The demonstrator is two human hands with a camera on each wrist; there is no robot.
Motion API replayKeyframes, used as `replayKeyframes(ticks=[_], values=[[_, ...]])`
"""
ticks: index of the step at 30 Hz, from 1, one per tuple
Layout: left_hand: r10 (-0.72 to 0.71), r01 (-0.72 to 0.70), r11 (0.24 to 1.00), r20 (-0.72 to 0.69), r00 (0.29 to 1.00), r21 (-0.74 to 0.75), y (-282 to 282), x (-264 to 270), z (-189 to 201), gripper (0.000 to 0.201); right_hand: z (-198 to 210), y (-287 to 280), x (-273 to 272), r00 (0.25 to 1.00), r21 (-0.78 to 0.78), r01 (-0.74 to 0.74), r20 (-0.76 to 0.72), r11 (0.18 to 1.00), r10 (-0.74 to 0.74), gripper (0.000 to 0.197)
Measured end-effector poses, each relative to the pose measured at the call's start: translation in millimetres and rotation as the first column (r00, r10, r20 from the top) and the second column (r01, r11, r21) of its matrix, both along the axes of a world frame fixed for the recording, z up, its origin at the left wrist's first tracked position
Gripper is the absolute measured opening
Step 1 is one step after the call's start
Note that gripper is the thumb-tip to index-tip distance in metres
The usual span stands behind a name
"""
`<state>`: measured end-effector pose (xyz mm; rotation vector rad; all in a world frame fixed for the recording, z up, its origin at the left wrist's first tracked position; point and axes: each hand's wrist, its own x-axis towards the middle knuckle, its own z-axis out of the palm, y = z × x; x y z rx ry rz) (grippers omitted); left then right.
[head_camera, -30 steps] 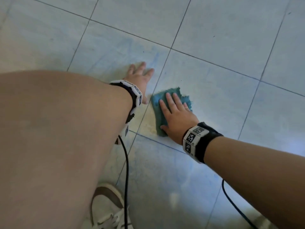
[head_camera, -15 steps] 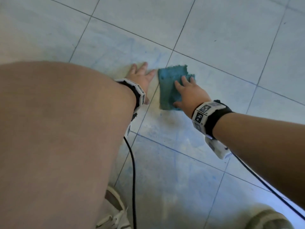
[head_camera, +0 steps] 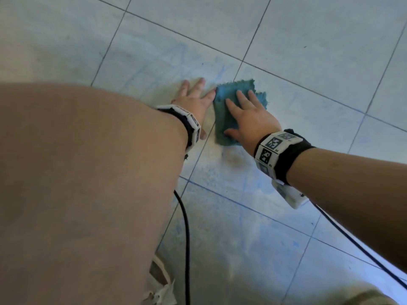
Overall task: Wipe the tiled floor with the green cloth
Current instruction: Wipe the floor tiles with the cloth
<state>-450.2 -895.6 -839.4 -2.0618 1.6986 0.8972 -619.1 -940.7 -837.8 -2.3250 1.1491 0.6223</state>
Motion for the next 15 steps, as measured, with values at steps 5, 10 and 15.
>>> replayKeyframes(ticks=[5, 10, 15], values=[[-0.004, 0.004, 1.000, 0.016, 1.000, 0.024, -1, -1, 2, 0.115, -5, -23, -1, 0.997, -0.014, 0.071, -0.020, 0.997, -0.072, 0.082], [-0.040, 0.038, 0.998, 0.043, 0.998, 0.049, -4, -3, 2, 0.116, -1, -48, 7, 0.979, -0.048, 0.198, -0.036, 0.979, -0.199, 0.082], [-0.014, 0.013, 1.000, 0.018, 1.000, 0.011, -2, -2, 3, 0.114, 4, 56, 0, 0.993, 0.013, -0.111, -0.025, 0.994, 0.111, 0.082]])
